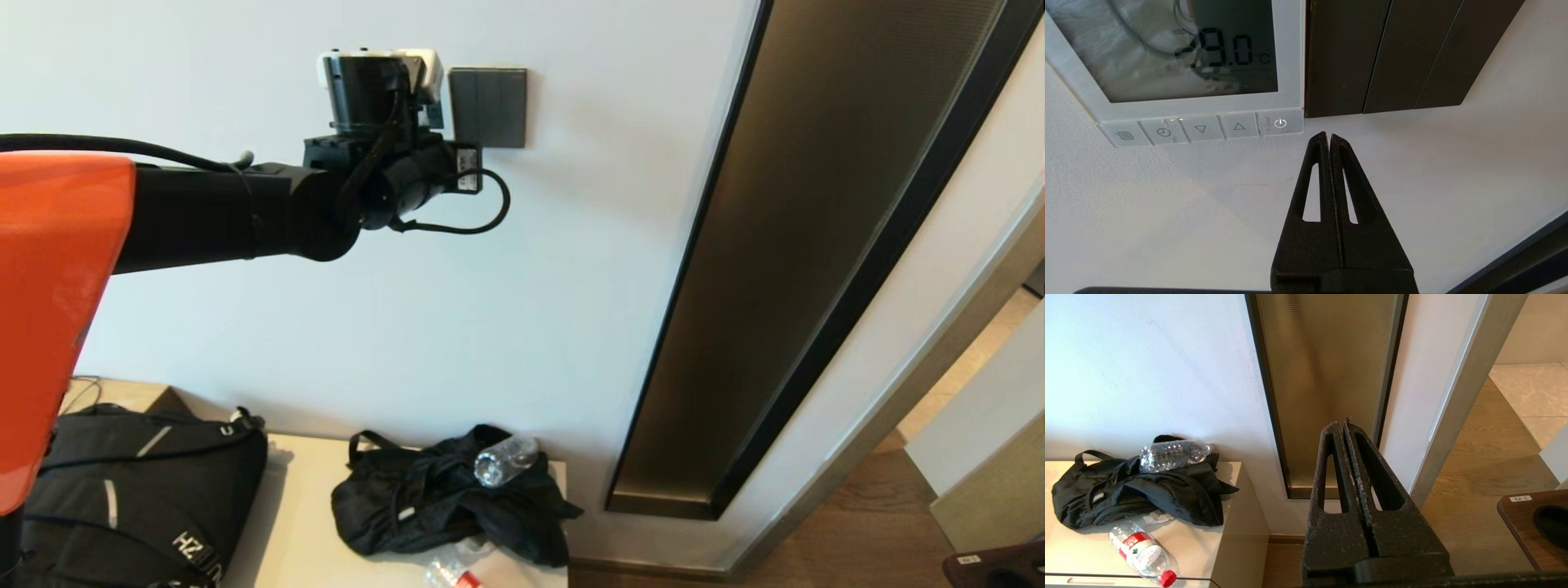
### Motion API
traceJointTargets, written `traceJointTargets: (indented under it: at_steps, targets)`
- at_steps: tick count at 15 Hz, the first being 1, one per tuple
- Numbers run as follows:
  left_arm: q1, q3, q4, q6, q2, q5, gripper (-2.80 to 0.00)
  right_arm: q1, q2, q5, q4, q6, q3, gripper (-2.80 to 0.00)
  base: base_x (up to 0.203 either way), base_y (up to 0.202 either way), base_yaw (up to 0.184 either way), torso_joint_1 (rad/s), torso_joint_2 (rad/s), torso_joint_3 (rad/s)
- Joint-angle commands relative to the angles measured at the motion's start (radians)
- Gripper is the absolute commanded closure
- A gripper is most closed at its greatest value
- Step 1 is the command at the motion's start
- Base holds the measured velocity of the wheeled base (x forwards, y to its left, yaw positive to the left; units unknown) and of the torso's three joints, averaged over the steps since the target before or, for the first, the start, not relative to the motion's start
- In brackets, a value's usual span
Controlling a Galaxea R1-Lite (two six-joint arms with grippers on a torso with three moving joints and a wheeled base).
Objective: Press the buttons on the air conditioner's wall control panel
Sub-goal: Turn off the central air conditioner
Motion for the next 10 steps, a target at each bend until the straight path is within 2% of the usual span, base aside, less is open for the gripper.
traceJointTargets:
  at_steps: [1, 10]
  targets:
    - [0.003, -0.018, 0.0, 0.001, 0.005, 0.002, 0.0, 0.0, 0.001, 0.0, 0.0, 0.0, 0.001, 0.0, 0.0, 0.0, 0.0, 0.0, 0.0, 0.0]
    - [0.032, -0.05, 0.011, 0.003, 0.044, -0.003, 0.0, 0.0, 0.0, 0.0, 0.0, 0.0, 0.002, 0.0, 0.0, 0.0, 0.0, 0.0, 0.0, 0.0]
